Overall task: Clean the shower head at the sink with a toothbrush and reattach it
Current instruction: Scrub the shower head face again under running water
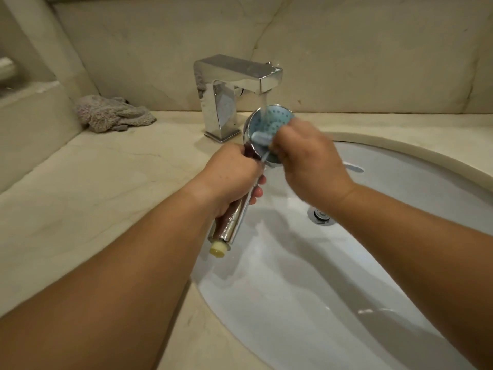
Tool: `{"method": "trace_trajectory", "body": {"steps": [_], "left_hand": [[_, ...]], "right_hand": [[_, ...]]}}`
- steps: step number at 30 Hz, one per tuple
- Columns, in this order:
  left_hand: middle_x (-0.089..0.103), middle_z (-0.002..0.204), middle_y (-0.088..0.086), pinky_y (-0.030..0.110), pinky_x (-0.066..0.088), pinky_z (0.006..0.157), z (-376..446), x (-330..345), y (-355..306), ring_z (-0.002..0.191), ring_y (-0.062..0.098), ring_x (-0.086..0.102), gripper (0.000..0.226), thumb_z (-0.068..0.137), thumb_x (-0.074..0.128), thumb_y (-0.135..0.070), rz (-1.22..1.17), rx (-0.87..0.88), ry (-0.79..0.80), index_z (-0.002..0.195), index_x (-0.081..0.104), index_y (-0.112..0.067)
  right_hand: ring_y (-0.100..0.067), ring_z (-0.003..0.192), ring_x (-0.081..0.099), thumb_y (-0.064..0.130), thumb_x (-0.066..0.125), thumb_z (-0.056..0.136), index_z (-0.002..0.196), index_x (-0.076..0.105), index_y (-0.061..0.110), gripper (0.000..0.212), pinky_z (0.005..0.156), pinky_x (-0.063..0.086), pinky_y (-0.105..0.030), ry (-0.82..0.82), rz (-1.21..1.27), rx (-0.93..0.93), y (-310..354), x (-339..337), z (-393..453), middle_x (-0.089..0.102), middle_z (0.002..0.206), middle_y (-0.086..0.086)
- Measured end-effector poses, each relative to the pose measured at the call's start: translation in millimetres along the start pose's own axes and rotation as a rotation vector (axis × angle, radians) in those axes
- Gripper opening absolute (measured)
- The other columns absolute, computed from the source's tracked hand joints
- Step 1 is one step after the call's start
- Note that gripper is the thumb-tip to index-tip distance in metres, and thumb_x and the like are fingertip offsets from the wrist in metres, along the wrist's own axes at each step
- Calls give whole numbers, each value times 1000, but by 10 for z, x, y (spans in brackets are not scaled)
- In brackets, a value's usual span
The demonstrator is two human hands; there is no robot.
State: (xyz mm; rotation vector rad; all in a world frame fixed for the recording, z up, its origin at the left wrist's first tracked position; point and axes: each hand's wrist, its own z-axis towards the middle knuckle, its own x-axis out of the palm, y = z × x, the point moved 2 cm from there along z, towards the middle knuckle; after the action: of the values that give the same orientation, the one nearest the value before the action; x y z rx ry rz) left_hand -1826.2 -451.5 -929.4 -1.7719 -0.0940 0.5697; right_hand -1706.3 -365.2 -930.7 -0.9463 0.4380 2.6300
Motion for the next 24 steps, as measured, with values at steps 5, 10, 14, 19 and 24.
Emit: {"method": "trace_trajectory", "body": {"steps": [5, 10, 14, 19, 24], "left_hand": [[68, 88, 13, 34, 54, 59, 34, 15, -7, 64, 22, 62, 15, 101, 55, -10, 4, 5, -8, 113, 64, -9], [69, 88, 12, 34, 54, 60, 55, 23, 4, 64, 21, 63, 15, 101, 54, -10, 22, 8, -3, 113, 64, -11], [69, 88, 13, 34, 54, 60, 45, 23, 17, 63, 21, 63, 13, 100, 55, -10, 58, 26, 8, 109, 64, -11], [69, 88, 13, 33, 54, 58, 13, 27, 15, 61, 20, 63, 14, 100, 53, -8, 76, 32, 7, 109, 64, -11], [71, 89, 12, 32, 53, 58, 17, 42, 13, 63, 20, 65, 16, 100, 53, -10, 129, 41, 13, 110, 65, -14]], "right_hand": [[-22, 70, 40, 9, 52, 90, 82, 55, 1, 11, 57, 31, -31, -101, 57, 183, -130, -38, 76, 52, 82, -13], [-25, 70, 43, 6, 53, 88, 81, 55, 2, 9, 56, 35, -34, -33, 39, 110, -74, 34, 64, 53, 82, -14], [-26, 72, 45, 11, 50, 88, 84, 56, 3, 11, 57, 37, -34, -38, 46, 107, -62, 0, 67, 54, 84, -12], [-24, 71, 43, 13, 49, 90, 82, 53, 3, 14, 57, 41, -42, -93, 74, 225, -146, -27, 129, 52, 83, -13], [-22, 70, 38, 12, 44, 86, 81, 54, 1, 17, 55, 31, -32, -7, 15, 15, 12, 18, -1, 54, 81, -16]]}}
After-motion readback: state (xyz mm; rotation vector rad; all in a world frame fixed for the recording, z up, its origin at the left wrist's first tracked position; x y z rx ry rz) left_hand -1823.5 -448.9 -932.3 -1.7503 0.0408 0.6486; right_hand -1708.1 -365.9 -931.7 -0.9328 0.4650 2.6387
